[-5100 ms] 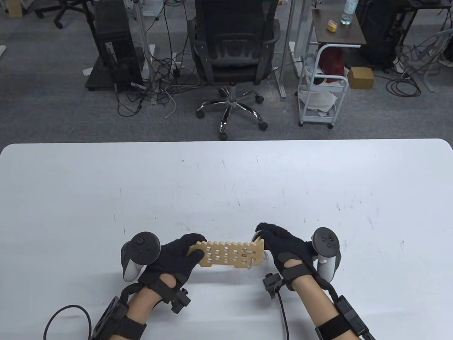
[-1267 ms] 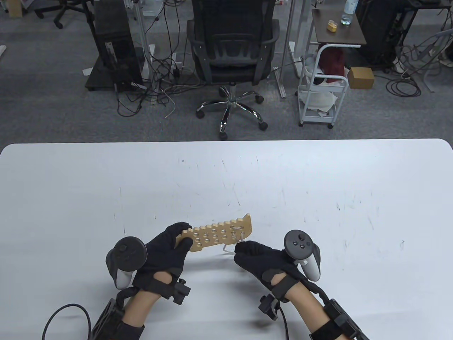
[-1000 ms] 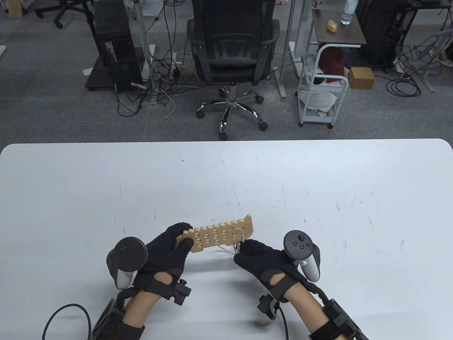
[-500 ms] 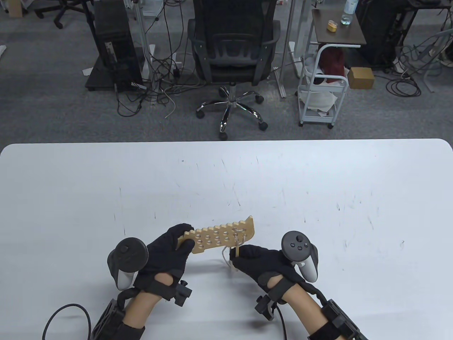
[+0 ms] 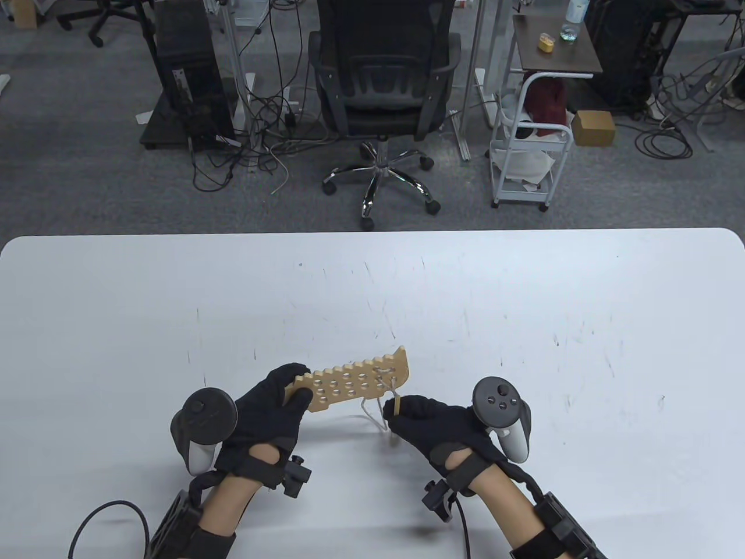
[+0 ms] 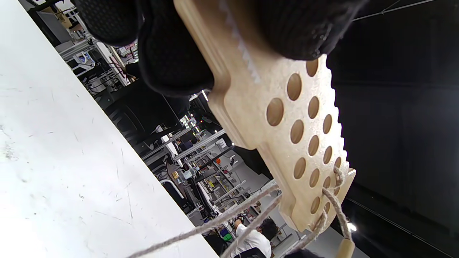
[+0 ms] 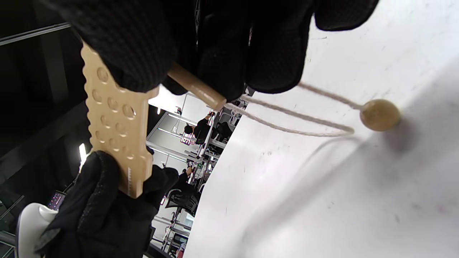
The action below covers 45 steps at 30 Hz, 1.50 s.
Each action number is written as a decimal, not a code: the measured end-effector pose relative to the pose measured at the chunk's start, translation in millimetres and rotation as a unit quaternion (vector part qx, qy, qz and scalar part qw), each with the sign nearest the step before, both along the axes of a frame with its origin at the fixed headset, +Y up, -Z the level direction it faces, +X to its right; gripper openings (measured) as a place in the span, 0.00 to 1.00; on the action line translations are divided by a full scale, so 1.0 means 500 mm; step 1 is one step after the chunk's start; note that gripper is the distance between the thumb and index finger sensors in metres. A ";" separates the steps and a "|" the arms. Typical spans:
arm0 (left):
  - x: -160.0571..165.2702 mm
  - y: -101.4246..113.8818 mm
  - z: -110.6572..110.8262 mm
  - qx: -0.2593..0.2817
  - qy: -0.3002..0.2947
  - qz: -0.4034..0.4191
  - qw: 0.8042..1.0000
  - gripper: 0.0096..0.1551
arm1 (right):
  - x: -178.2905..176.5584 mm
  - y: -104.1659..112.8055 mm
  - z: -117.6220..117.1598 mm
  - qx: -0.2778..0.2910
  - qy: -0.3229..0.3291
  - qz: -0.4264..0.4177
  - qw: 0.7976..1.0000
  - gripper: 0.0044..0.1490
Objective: Thread rope through all holes on crocodile lacing toy
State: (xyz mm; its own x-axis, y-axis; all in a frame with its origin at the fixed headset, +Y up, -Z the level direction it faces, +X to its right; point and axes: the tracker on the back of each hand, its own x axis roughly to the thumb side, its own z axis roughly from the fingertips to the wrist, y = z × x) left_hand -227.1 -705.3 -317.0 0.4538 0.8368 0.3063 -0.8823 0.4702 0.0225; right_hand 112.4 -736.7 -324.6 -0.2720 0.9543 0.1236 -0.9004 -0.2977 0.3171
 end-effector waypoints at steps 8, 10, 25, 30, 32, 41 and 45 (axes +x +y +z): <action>-0.008 -0.006 -0.007 -0.009 0.012 0.000 1.000 0.30 | 0.023 0.017 -0.006 0.013 -0.024 -0.020 0.999 0.25; -0.011 -0.008 -0.009 -0.012 0.016 0.000 1.000 0.30 | 0.030 0.022 -0.007 0.015 -0.030 -0.026 0.999 0.25; -0.031 -0.022 -0.021 -0.030 0.038 -0.001 0.999 0.30 | 0.075 0.038 -0.021 0.021 -0.069 -0.054 0.996 0.27; -0.037 -0.026 -0.025 -0.036 0.044 -0.002 0.998 0.30 | 0.094 0.039 -0.027 0.022 -0.088 -0.057 0.994 0.28; -0.039 -0.027 -0.026 -0.038 0.047 -0.002 0.998 0.30 | 0.101 0.041 -0.028 0.023 -0.097 -0.063 0.993 0.27; -0.052 -0.037 -0.033 -0.055 0.066 -0.008 0.996 0.30 | 0.149 0.059 -0.032 0.034 -0.142 -0.102 0.984 0.25; -0.058 -0.041 -0.036 -0.062 0.073 -0.010 0.995 0.30 | 0.174 0.069 -0.033 0.043 -0.165 -0.114 0.979 0.25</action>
